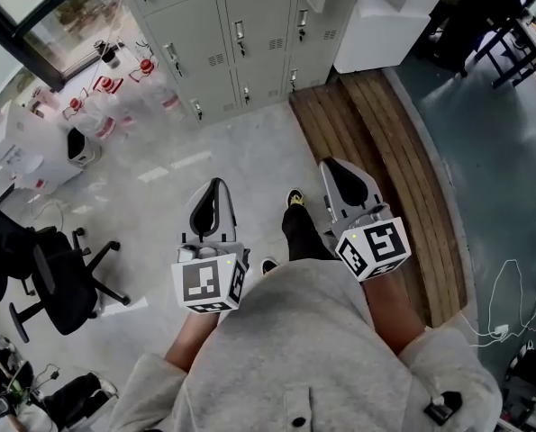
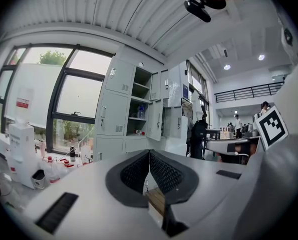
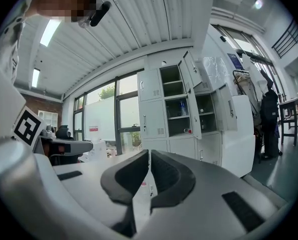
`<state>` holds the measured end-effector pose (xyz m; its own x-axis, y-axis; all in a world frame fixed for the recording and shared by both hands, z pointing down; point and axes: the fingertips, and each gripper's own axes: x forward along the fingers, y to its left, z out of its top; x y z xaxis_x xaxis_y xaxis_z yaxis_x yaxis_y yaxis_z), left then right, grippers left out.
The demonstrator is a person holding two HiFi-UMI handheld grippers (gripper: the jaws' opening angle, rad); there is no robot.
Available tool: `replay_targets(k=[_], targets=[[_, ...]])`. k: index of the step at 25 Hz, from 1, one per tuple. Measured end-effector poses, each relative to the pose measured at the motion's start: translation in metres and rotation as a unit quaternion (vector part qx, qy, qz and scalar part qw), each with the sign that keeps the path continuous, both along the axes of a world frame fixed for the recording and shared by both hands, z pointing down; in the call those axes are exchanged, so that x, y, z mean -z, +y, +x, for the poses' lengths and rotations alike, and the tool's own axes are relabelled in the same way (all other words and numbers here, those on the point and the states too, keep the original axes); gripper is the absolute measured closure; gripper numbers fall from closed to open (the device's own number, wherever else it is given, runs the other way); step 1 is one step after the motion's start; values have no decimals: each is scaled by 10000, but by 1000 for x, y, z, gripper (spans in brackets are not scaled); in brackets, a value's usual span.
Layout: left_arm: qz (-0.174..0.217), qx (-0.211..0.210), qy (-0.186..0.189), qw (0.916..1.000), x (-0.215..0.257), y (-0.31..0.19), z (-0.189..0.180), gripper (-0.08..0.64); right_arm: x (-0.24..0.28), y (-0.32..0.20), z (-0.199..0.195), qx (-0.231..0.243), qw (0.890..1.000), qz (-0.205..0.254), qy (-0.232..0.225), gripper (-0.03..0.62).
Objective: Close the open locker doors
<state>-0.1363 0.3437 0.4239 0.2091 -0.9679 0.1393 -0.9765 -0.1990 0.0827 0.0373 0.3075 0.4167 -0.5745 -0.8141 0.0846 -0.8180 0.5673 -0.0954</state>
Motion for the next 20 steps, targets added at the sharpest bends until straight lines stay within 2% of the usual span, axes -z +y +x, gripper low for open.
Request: replay_targets(k=[4, 12, 20], targets=[[-1, -10, -78, 10000, 0, -29, 3, 548, -4, -33, 5, 3, 9999, -35, -113, 555], [-177, -105, -102, 9997, -11, -110, 18, 548, -15, -115, 29, -159, 9998, -77, -50, 555], [-312, -140, -86, 9994, -11, -182, 35, 548, -9, -184, 39, -114, 9999, -23, 50, 555]])
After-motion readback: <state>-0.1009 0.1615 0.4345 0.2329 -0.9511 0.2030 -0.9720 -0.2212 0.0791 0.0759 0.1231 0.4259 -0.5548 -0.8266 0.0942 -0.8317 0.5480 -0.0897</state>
